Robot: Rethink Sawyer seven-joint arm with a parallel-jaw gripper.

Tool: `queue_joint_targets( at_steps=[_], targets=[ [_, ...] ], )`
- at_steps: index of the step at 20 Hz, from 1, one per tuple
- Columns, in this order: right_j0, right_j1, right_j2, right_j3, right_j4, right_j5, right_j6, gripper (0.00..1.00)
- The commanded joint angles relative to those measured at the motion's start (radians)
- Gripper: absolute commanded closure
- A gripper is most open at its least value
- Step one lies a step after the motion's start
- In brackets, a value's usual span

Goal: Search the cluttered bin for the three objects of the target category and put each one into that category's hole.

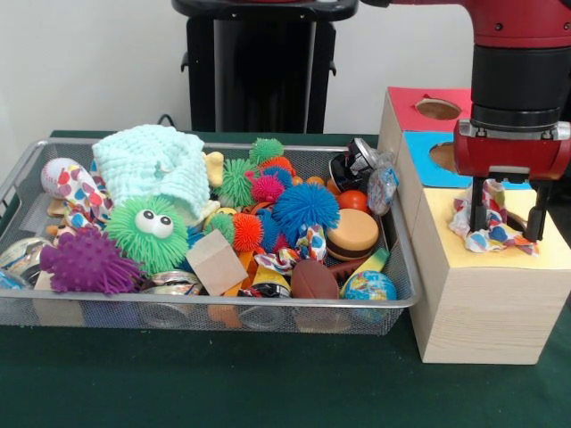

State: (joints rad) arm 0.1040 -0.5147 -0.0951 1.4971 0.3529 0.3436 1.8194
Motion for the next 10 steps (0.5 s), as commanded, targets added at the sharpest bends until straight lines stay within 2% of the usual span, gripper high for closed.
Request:
queue_joint_targets(
  at_steps=[1, 9, 10],
  targets=[
    [-0.028, 0.178, 0.133, 0.123, -0.004, -0.080, 0.176, 0.00],
    [-0.027, 0.184, 0.126, 0.112, -0.025, -0.083, 0.154, 0.00],
    [-0.031, 0.185, 0.130, 0.109, -0.026, -0.059, 0.141, 1.00]
  ],
)
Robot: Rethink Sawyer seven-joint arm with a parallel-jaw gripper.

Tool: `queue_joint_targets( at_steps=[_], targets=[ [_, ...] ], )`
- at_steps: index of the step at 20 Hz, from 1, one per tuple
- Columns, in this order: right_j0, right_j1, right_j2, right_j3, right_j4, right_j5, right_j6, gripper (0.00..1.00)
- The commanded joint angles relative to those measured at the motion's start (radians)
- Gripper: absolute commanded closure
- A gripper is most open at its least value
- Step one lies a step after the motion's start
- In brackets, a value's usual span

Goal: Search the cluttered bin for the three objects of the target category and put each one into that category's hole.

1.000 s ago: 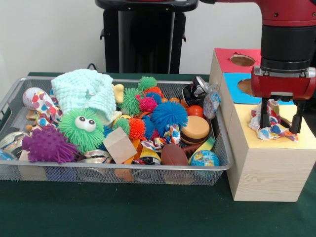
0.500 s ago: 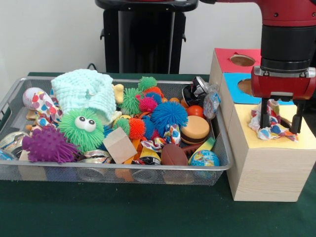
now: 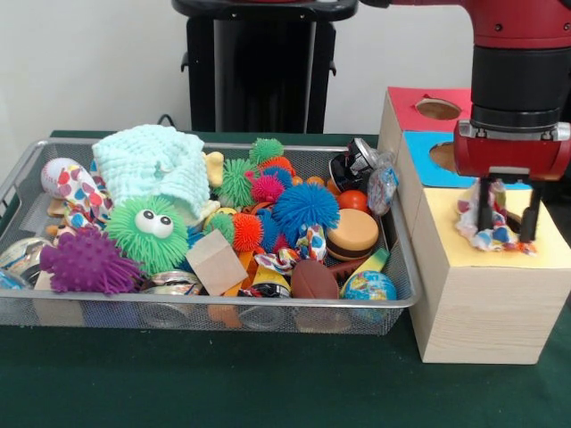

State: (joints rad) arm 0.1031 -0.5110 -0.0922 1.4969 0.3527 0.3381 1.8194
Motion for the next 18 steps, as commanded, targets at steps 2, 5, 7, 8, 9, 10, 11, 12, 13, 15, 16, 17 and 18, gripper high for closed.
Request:
queue_joint_targets(
  at_steps=[2, 5, 7, 8, 9, 10, 11, 12, 13, 15, 16, 17, 18],
  targets=[
    [-0.029, 0.183, 0.123, 0.104, -0.033, -0.046, 0.131, 1.00],
    [-0.018, 0.185, 0.107, 0.092, -0.038, -0.025, 0.128, 1.00],
    [-0.006, 0.188, 0.092, 0.086, -0.034, -0.017, 0.141, 1.00],
    [-0.002, 0.189, 0.086, 0.083, -0.030, -0.013, 0.148, 1.00],
    [0.000, 0.189, 0.083, 0.082, -0.027, -0.012, 0.154, 1.00],
    [0.002, 0.189, 0.081, 0.082, -0.023, -0.011, 0.160, 1.00],
    [0.003, 0.188, 0.081, 0.083, -0.018, -0.009, 0.166, 1.00],
    [0.004, 0.188, 0.080, 0.083, -0.017, -0.009, 0.167, 1.00],
    [0.003, 0.187, 0.081, 0.084, -0.014, -0.009, 0.170, 1.00],
    [0.006, 0.187, 0.077, 0.085, -0.013, -0.008, 0.174, 1.00],
    [0.008, 0.188, 0.073, 0.083, -0.014, -0.006, 0.175, 1.00],
    [0.008, 0.190, 0.073, 0.082, -0.019, -0.013, 0.170, 1.00],
    [0.008, 0.192, 0.073, 0.081, -0.024, -0.020, 0.165, 1.00]
  ],
)
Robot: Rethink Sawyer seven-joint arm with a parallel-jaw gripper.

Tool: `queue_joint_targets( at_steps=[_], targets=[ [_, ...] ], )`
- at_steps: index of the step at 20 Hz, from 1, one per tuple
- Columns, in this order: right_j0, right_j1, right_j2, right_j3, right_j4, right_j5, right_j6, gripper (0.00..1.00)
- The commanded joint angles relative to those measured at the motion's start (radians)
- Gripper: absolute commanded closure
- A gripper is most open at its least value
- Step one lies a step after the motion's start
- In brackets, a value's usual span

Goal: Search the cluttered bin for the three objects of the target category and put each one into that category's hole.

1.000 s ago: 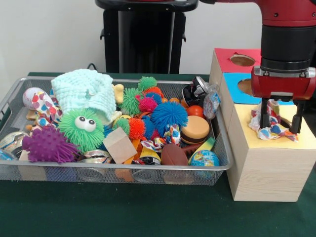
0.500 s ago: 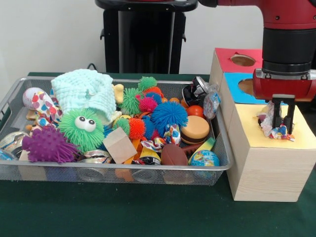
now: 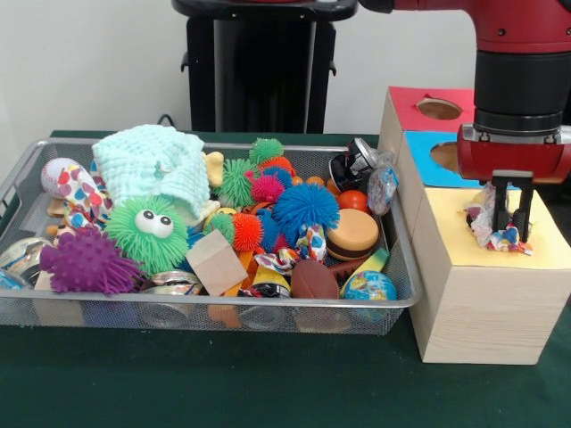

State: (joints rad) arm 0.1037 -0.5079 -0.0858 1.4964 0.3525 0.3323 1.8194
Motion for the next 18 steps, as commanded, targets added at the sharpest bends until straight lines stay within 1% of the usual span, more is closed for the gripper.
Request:
queue_joint_targets(
  at_steps=[1, 4, 8, 11, 13, 18],
  targets=[
    [0.006, 0.194, 0.066, 0.079, -0.029, -0.017, 0.158, 1.00],
    [0.010, 0.210, 0.053, 0.058, -0.051, -0.015, 0.134, 1.00],
    [0.039, 0.233, 0.003, 0.022, -0.069, 0.027, 0.126, 1.00],
    [0.080, 0.263, -0.064, -0.025, -0.072, 0.137, 0.140, 1.00],
    [0.074, 0.268, -0.059, -0.026, -0.069, 0.167, 0.129, 1.00],
    [0.050, 0.266, -0.025, -0.005, -0.051, 0.167, 0.114, 1.00]
  ],
)
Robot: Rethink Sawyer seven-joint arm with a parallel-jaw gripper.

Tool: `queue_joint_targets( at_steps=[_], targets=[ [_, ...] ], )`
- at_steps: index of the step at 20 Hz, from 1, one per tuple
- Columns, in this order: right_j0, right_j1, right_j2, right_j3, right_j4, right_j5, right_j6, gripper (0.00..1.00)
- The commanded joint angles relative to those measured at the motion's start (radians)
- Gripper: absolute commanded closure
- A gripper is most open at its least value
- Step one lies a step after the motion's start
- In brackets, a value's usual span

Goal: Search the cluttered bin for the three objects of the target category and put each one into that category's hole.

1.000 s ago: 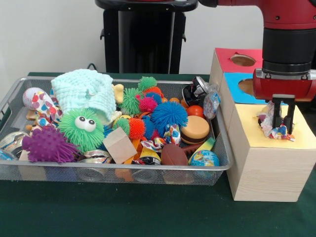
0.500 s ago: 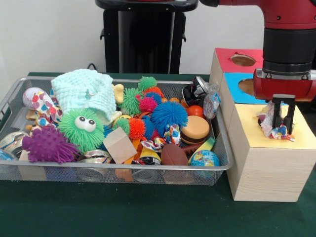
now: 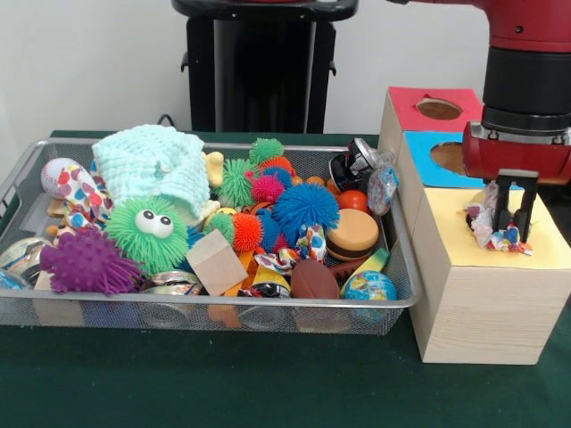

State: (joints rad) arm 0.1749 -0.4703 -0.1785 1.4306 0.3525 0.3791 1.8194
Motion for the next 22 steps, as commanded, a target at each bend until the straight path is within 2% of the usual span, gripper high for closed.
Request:
queue_joint_targets(
  at_steps=[1, 22],
  targets=[
    [-0.024, 0.227, 0.071, 0.065, -0.049, 0.123, 0.114, 1.00],
    [-0.007, 0.196, 0.018, 0.089, -0.079, 0.164, 0.113, 1.00]
  ],
)
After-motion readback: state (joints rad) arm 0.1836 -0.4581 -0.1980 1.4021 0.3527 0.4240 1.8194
